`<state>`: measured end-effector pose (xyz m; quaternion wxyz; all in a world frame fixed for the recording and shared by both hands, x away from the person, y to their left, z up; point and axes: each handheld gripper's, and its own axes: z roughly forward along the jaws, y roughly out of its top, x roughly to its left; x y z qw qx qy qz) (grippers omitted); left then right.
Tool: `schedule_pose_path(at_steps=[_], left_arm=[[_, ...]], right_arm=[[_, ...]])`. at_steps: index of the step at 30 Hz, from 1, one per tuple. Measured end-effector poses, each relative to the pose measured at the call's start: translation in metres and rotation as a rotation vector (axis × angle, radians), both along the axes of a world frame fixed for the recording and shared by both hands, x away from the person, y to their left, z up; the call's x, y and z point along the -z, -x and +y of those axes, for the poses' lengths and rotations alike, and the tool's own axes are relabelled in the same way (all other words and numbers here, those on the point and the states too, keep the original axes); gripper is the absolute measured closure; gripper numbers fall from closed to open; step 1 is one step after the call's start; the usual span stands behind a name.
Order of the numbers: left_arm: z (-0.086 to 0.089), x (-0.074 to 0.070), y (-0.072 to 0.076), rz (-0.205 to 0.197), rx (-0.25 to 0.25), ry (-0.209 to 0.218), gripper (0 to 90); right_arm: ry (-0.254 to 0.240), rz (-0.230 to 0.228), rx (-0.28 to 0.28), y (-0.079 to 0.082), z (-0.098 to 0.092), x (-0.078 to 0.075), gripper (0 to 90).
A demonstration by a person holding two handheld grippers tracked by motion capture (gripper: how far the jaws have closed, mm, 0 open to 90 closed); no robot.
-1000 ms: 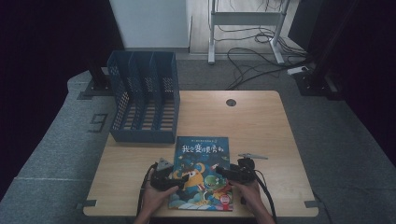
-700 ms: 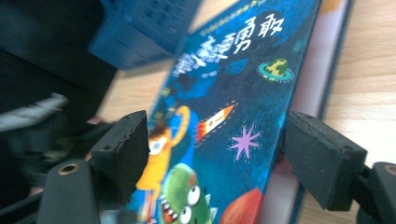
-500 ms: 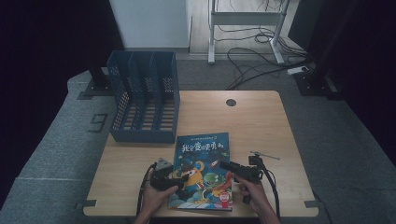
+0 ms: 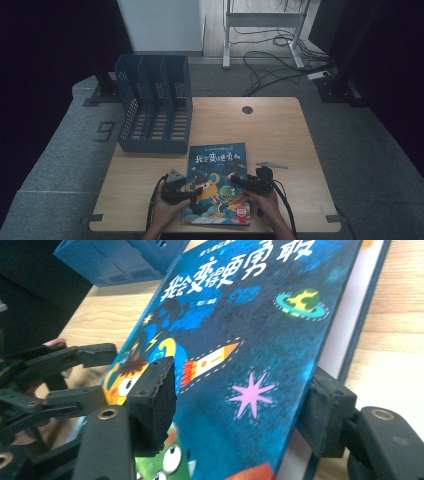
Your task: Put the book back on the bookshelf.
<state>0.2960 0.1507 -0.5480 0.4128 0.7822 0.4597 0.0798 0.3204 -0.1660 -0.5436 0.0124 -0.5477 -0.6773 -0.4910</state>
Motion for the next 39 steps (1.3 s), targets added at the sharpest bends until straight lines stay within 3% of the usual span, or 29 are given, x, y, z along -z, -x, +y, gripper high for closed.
schedule_pose_path(at_steps=[9,17,21,31,39], left_arm=[[0.0,0.0,0.0,-0.006,0.01,-0.009,18.0],[0.001,0.0,-0.001,-0.003,0.014,-0.01,17.9],[0.001,0.0,-0.001,0.0,0.015,-0.001,17.9],[0.001,0.0,0.0,-0.005,0.019,-0.007,17.8],[0.003,0.0,-0.002,0.011,0.026,0.023,16.2]], right_arm=[[-0.022,0.003,0.015,-0.008,-0.007,0.001,41.3],[-0.025,0.001,-0.008,-0.022,-0.005,-0.003,45.6],[0.013,-0.013,-0.023,-0.028,-0.001,-0.005,47.3],[-0.012,-0.009,-0.048,-0.036,-0.004,0.0,51.0],[-0.115,0.003,-0.079,-0.037,-0.009,-0.001,60.5]])
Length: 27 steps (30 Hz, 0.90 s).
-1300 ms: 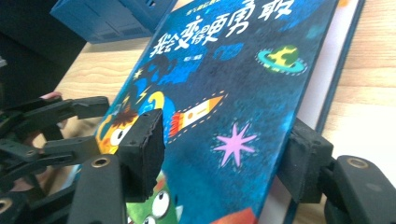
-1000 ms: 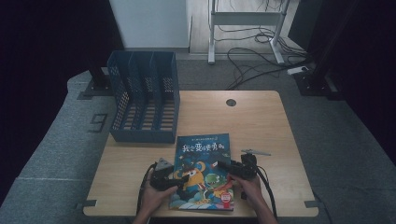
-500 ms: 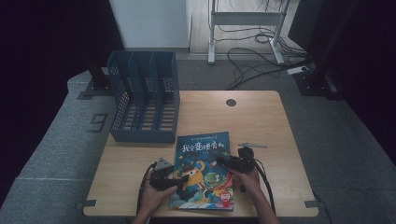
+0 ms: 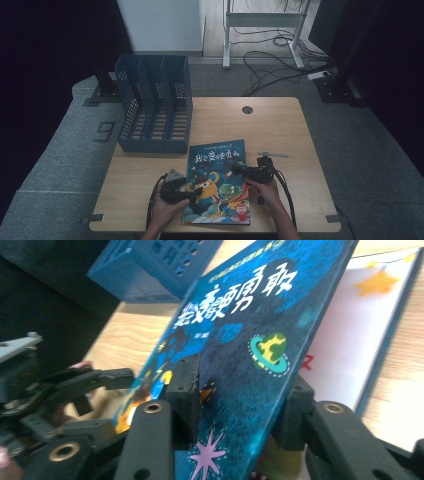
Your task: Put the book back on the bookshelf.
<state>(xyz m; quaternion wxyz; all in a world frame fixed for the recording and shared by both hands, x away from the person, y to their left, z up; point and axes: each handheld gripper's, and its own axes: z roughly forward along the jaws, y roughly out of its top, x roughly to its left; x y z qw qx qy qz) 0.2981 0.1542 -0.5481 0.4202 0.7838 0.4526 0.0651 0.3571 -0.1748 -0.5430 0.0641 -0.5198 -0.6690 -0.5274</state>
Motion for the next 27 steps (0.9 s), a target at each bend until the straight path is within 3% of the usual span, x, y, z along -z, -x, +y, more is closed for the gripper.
schedule_pose_path(at_steps=[9,12,15,20,27], left_arm=[[0.001,0.0,-0.001,0.008,0.002,0.021,15.8],[0.003,-0.001,-0.001,0.019,0.009,0.046,16.1],[0.002,-0.002,0.0,0.011,0.014,0.044,16.5],[-0.001,-0.002,0.002,0.007,0.028,0.04,16.5],[-0.01,-0.006,0.007,-0.006,0.081,0.022,16.5]], right_arm=[[-0.054,0.022,-0.034,0.0,-0.002,-0.002,67.2],[-0.118,0.009,-0.046,0.001,-0.006,-0.004,72.9],[-0.105,-0.014,-0.047,0.003,-0.005,-0.01,73.0],[-0.102,-0.014,-0.037,0.005,-0.007,-0.011,73.5],[-0.071,-0.046,-0.004,0.008,-0.013,-0.02,73.7]])
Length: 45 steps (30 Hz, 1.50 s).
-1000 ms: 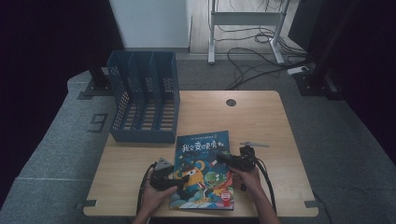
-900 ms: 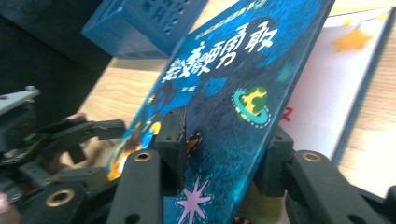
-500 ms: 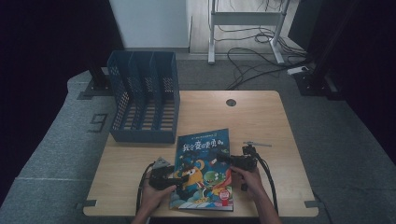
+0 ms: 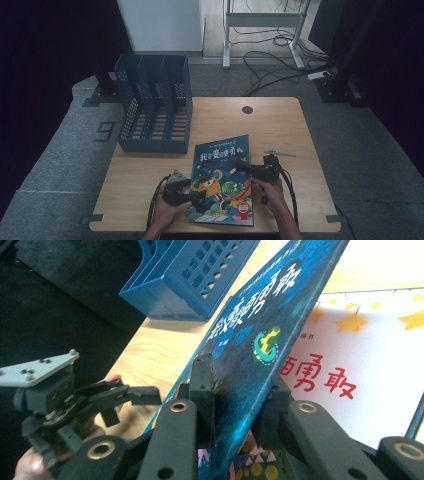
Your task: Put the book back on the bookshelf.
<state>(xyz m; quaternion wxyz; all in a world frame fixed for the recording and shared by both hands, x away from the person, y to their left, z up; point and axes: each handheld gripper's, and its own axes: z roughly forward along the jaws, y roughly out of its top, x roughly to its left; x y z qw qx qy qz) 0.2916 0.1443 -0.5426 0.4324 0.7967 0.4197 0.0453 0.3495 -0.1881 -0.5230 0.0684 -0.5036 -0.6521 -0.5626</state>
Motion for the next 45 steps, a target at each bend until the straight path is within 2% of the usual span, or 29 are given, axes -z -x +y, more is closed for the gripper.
schedule_pose_path(at_steps=[19,41,44,45], left_arm=[[-0.022,-0.003,0.015,-0.017,0.139,-0.081,16.5],[-0.027,-0.003,0.019,0.008,0.186,-0.108,16.5],[-0.029,-0.001,0.02,0.015,0.198,-0.136,15.4],[-0.03,0.0,0.02,0.003,0.195,-0.143,15.0]], right_arm=[[0.031,-0.034,0.126,0.0,-0.03,-0.012,74.3],[0.018,-0.024,0.197,-0.001,-0.047,-0.01,74.2],[0.017,-0.025,0.207,0.0,-0.049,-0.01,74.2],[0.017,-0.026,0.212,0.0,-0.049,-0.01,74.2]])
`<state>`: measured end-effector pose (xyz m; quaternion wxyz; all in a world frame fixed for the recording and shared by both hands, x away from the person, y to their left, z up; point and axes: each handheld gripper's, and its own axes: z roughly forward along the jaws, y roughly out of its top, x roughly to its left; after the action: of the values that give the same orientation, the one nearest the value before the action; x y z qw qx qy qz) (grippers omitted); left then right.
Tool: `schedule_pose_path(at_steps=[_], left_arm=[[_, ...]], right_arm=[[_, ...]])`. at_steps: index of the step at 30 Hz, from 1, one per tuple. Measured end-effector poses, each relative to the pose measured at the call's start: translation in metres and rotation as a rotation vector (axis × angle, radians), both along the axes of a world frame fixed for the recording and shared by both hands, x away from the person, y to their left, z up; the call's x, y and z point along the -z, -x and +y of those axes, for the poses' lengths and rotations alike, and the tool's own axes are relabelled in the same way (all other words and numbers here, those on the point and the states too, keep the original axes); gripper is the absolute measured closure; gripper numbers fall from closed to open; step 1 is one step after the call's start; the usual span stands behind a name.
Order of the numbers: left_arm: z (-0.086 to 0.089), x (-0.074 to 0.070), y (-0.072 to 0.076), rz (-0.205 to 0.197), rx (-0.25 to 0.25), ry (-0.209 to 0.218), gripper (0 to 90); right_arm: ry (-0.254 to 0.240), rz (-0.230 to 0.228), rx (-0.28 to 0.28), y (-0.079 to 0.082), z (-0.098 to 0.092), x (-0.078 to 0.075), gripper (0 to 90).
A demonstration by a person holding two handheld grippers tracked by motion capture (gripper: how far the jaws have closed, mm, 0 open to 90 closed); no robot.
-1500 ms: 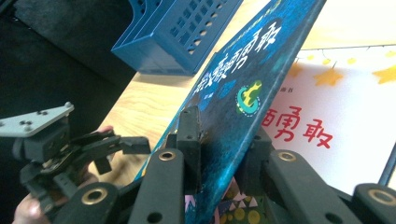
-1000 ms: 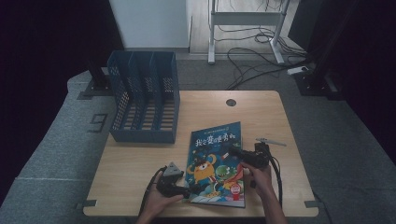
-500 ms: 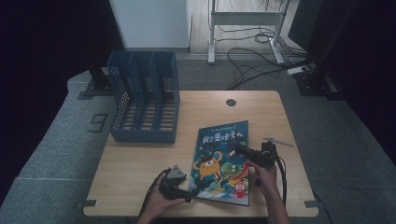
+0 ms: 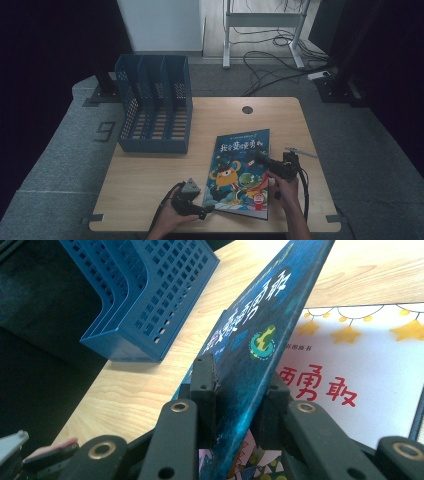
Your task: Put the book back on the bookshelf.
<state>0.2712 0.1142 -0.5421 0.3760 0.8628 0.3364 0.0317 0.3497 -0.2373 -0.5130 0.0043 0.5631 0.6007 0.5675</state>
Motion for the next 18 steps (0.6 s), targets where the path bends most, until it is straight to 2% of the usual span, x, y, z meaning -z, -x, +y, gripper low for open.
schedule_pose_path(at_steps=[4,11,18], left_arm=[[-0.003,0.001,0.0,-0.01,-0.009,-0.003,15.3],[-0.002,0.001,-0.001,-0.002,-0.014,0.014,14.1],[-0.001,0.001,-0.002,0.009,-0.011,0.02,13.8]], right_arm=[[-0.001,-0.004,0.017,0.001,-0.003,0.0,74.2],[-0.009,-0.022,0.017,0.003,-0.002,-0.004,74.2],[0.006,-0.09,0.008,0.01,0.003,-0.015,74.2]])
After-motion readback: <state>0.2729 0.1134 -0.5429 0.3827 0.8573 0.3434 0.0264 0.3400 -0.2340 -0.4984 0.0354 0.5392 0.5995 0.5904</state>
